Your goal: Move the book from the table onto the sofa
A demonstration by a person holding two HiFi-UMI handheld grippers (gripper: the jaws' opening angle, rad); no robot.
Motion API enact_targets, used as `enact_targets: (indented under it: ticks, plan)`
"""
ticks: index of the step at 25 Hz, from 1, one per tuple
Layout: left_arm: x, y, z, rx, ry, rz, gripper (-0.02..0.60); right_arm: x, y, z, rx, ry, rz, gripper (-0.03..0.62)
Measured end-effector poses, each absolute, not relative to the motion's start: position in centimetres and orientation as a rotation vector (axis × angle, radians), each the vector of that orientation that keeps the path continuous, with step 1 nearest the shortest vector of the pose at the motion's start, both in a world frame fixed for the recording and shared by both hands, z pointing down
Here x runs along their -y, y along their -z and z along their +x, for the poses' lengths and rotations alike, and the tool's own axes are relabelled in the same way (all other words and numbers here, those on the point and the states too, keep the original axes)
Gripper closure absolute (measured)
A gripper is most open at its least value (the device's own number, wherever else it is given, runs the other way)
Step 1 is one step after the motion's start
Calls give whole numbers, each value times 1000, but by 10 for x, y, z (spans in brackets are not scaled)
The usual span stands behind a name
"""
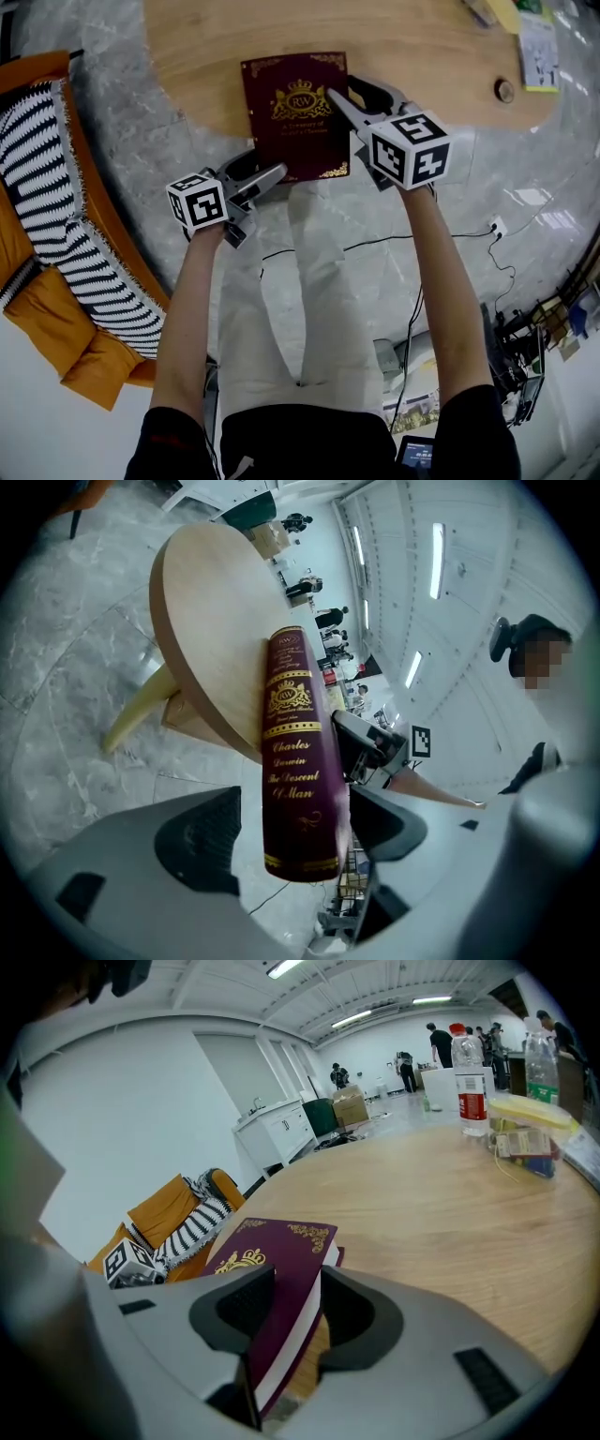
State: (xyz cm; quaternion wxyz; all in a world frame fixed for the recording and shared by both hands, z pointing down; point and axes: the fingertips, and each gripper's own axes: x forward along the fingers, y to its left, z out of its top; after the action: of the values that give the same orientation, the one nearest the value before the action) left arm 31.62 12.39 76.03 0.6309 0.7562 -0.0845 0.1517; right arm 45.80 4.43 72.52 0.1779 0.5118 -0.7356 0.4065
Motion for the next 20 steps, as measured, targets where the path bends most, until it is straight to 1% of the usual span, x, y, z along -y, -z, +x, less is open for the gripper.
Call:
enact_targets:
  ticks: [5, 12, 18, 20]
  plan:
    - [-127, -763, 307, 173, -301, 1715, 224, -47, -725, 430, 2098, -1157, 1439, 436]
    - [-129, -762, 332, 110, -224, 1660, 224, -47, -726, 428, 2120, -1181, 1420, 436]
    - [-137, -759, 337, 42, -213, 1635, 225, -47, -724, 426, 2126, -1187, 1433, 436]
    - [-137, -759, 337, 40, -209, 1634, 242, -47, -725, 426, 2127, -1193, 1432, 436]
